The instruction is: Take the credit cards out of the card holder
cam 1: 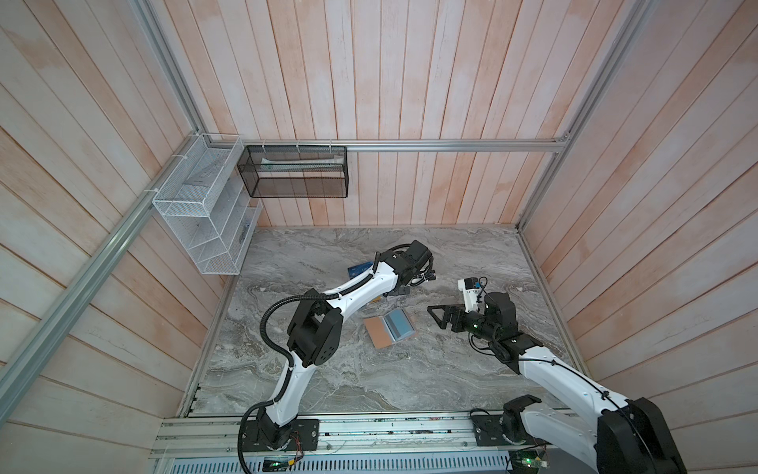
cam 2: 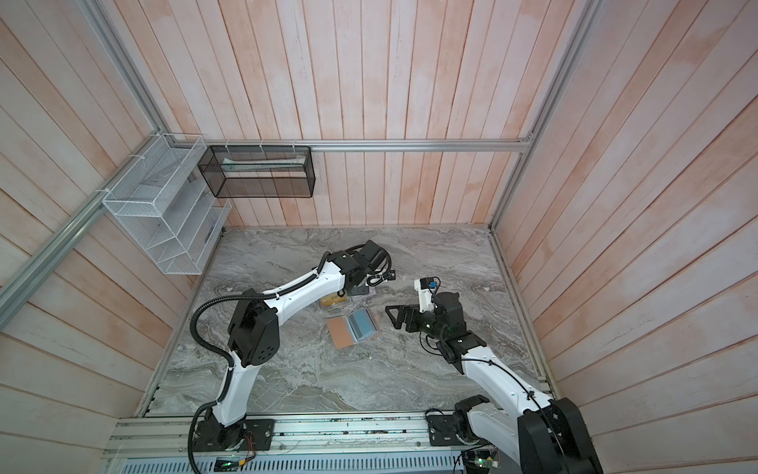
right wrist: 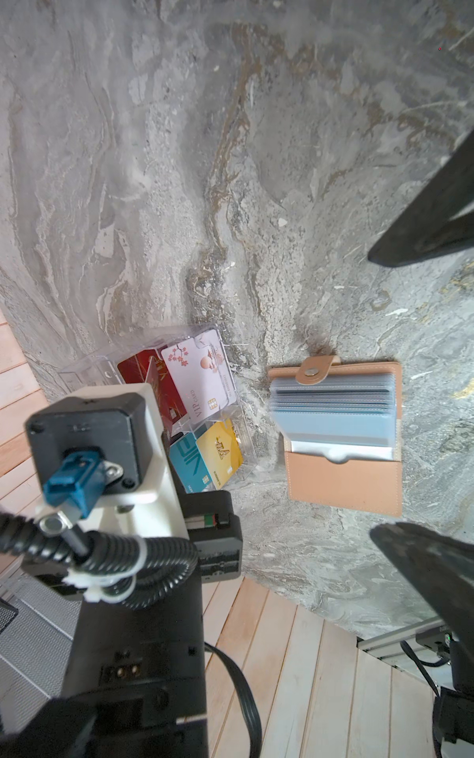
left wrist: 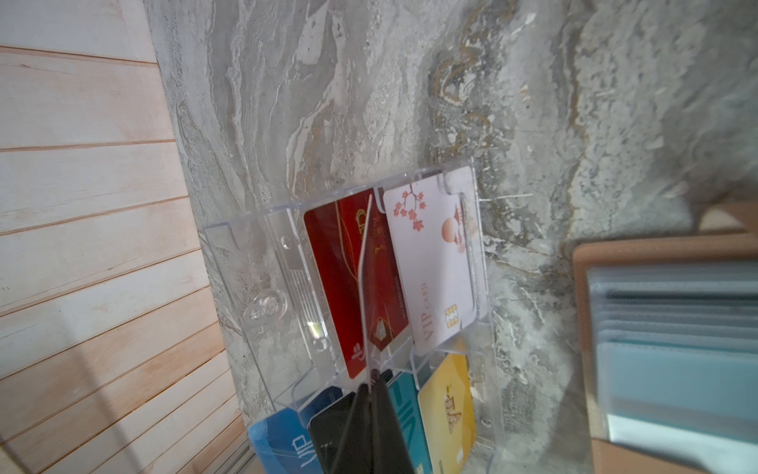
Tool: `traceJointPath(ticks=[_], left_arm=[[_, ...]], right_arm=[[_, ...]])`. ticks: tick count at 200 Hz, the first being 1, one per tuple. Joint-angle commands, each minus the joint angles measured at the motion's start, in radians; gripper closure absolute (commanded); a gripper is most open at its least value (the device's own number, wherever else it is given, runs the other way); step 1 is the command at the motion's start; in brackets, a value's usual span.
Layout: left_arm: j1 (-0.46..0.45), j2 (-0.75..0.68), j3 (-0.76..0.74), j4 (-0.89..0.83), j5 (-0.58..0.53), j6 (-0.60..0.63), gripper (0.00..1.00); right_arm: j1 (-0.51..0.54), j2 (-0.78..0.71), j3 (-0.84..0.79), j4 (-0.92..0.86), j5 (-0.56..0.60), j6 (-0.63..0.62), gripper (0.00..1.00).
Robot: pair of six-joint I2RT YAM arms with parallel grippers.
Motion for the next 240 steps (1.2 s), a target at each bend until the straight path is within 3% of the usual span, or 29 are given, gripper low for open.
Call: traceJointPath(ticks=[1, 240], left_arm=[[0.005, 0.02, 0.016, 0.003, -0.009, -0.009, 1.0], [0.024, 0.068, 0.047, -0.02, -0.04, -0.138, 1.0]], right_arm=[[0.007, -0.016, -0.016, 0.015, 0.005, 0.005, 0.02], [0.011, 0.004, -0.033, 0.062, -0.019, 0.017, 0.02]])
